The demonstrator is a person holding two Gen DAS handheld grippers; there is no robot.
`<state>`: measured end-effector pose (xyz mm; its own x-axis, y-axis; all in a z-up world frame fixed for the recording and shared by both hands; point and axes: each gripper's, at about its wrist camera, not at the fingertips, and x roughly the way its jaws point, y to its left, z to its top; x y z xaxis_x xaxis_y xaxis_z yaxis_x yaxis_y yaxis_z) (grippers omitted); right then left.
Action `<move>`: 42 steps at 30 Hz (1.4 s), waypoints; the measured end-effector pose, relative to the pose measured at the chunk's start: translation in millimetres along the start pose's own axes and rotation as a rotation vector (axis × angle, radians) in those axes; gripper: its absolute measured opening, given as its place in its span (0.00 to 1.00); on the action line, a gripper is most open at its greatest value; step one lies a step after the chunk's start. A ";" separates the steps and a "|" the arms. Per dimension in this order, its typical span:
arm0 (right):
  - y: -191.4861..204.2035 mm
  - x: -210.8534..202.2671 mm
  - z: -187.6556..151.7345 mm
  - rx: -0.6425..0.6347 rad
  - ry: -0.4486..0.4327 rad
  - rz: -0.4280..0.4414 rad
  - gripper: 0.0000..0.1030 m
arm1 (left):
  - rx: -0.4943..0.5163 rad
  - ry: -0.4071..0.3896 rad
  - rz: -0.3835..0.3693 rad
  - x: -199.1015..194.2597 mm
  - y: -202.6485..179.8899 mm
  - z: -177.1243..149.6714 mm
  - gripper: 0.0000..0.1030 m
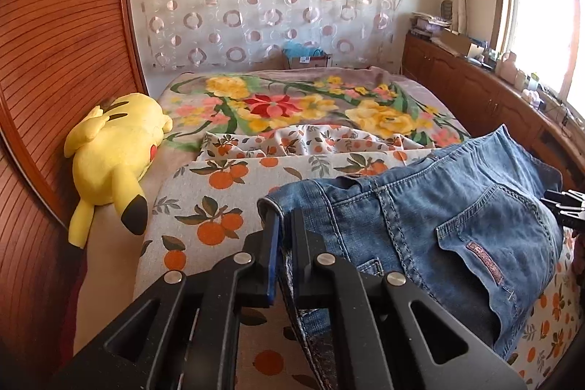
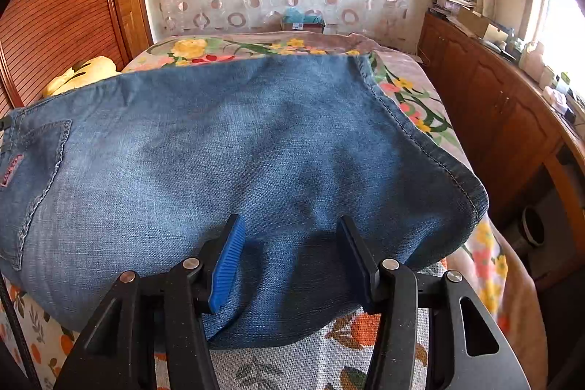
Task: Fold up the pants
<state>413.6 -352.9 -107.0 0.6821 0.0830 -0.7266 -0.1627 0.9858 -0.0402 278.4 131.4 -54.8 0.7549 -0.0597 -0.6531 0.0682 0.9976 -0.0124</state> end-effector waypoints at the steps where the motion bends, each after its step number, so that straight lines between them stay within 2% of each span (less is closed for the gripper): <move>1: 0.3 0.1 0.0 -0.001 0.000 -0.002 0.53 | 0.001 -0.003 0.003 -2.3 -0.5 -0.6 0.09; 3: 0.6 0.6 0.6 0.000 0.001 -0.002 0.53 | 0.010 -0.009 0.015 -8.3 -3.5 -0.6 0.12; 8: 0.2 1.3 1.2 -0.001 0.000 -0.003 0.53 | 0.050 -0.045 0.003 -25.3 -16.6 1.3 0.28; 10: 0.1 1.5 1.3 -0.001 0.000 -0.003 0.53 | 0.061 -0.063 -0.011 -32.3 -23.7 3.1 0.48; 12: 0.1 1.5 1.3 -0.001 0.000 -0.003 0.54 | 0.070 -0.073 -0.047 -36.5 -33.7 3.5 0.55; 13: 0.3 1.6 1.4 -0.001 0.000 -0.003 0.54 | 0.075 -0.069 -0.053 -36.6 -39.1 4.2 0.65; 15: -0.1 1.6 1.5 -0.002 0.000 -0.004 0.54 | 0.095 -0.065 -0.077 -36.4 -52.2 3.2 0.76; 19: -0.1 1.7 1.5 -0.001 0.000 -0.003 0.54 | 0.119 -0.046 -0.135 -28.9 -77.6 -3.3 0.76; 25: -0.2 2.1 1.6 -0.001 0.001 -0.003 0.54 | 0.136 0.024 -0.202 -3.0 -107.3 -15.5 0.76; 30: -0.3 1.9 1.4 0.000 0.001 -0.002 0.54 | 0.155 0.080 -0.206 15.3 -117.5 -28.2 0.76; 36: -0.7 -0.1 1.1 0.007 -0.007 0.000 0.55 | 0.175 0.072 -0.185 17.6 -124.0 -34.5 0.76; 42: -16.9 -29.2 -11.3 0.062 -0.038 -0.025 0.55 | 0.168 0.068 -0.185 17.3 -123.3 -36.7 0.76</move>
<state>388.4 -373.6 -92.9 0.7119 0.0628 -0.6995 -0.1019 0.9947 -0.0144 259.1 8.7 -92.3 0.6741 -0.2324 -0.7011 0.3128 0.9497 -0.0140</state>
